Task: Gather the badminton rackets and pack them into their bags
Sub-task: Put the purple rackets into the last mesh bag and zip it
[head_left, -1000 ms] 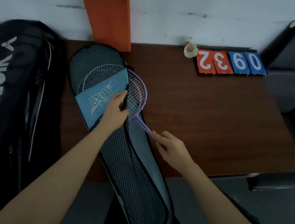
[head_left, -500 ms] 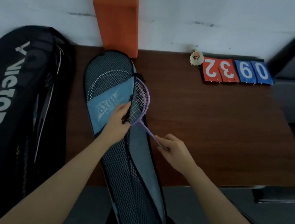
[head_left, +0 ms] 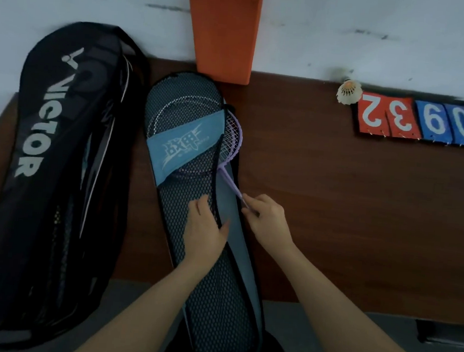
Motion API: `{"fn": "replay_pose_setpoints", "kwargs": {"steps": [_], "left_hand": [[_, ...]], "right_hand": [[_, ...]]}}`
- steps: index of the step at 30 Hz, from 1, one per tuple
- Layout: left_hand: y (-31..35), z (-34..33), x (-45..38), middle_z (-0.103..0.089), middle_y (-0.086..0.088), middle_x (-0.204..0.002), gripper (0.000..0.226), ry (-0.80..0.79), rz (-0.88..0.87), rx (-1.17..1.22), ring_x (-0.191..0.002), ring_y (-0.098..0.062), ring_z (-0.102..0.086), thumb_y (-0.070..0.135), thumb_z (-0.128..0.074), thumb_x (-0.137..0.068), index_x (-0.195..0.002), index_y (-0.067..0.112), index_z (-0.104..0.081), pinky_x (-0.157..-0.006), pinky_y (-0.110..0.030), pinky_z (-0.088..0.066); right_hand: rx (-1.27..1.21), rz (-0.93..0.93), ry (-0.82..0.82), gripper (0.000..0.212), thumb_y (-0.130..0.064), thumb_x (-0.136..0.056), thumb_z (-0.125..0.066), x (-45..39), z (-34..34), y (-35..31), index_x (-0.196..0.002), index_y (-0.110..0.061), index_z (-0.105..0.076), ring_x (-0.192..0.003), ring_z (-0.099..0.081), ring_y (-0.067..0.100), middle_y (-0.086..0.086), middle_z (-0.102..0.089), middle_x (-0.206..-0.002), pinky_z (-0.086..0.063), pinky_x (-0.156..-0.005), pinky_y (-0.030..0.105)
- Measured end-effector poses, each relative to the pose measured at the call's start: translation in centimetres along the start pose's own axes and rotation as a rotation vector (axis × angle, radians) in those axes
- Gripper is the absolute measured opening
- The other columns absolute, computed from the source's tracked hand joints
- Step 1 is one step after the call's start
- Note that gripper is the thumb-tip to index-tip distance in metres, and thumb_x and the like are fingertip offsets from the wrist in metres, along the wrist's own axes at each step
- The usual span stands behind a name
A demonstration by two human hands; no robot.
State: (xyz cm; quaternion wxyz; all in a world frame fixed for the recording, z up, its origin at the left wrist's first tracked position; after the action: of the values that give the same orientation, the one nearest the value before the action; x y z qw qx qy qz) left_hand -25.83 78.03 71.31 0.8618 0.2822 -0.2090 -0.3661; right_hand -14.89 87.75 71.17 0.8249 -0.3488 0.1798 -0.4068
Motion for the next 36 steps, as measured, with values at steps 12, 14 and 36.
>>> {"fn": "replay_pose_setpoints", "kwargs": {"steps": [12,14,36], "left_hand": [[-2.0,2.0,0.2,-0.057,0.004,-0.102,0.030,-0.068,-0.051,0.267,-0.096,-0.012,-0.054,0.011,-0.061,-0.088,-0.118,0.006,-0.059,-0.087,-0.017,-0.040],[-2.3,2.1,0.0,-0.056,0.004,-0.100,0.029,-0.082,-0.051,0.255,-0.096,-0.015,-0.056,0.010,-0.061,-0.088,-0.117,0.006,-0.060,-0.084,-0.016,-0.039],[-1.1,-3.5,11.2,-0.049,-0.014,-0.124,0.065,-0.127,0.020,-0.133,-0.107,-0.024,-0.051,0.028,-0.057,-0.090,-0.143,0.008,-0.026,-0.085,-0.033,-0.046]], "right_hand": [[-0.023,-0.016,0.006,0.034,-0.008,-0.086,-0.062,-2.7,-4.8,-0.9,-0.119,-0.010,-0.062,-0.086,-0.054,0.024,0.009,-0.057,-0.089,-0.048,-0.071,0.034],[0.043,-0.004,0.003,0.034,-0.012,-0.084,-0.065,-2.7,-5.0,-0.6,-0.118,-0.011,-0.063,-0.089,-0.053,0.029,0.011,-0.059,-0.097,-0.047,-0.073,0.039],[0.328,-0.069,-0.175,0.075,-0.044,-0.084,-0.063,15.1,2.7,4.6,-0.145,-0.019,-0.028,-0.109,-0.049,0.024,0.006,-0.051,-0.123,-0.035,-0.088,0.033]]}}
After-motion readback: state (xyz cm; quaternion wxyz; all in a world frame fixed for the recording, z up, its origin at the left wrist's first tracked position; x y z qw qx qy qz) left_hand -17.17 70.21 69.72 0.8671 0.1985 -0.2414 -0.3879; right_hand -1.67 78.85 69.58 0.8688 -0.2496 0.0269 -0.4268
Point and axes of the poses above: each hand's wrist, its own x-axis away from the middle knuckle, its own z-axis out of the back of the hand, y = z × x, the point moved 1 cm from there along -x, towards the middle knuckle
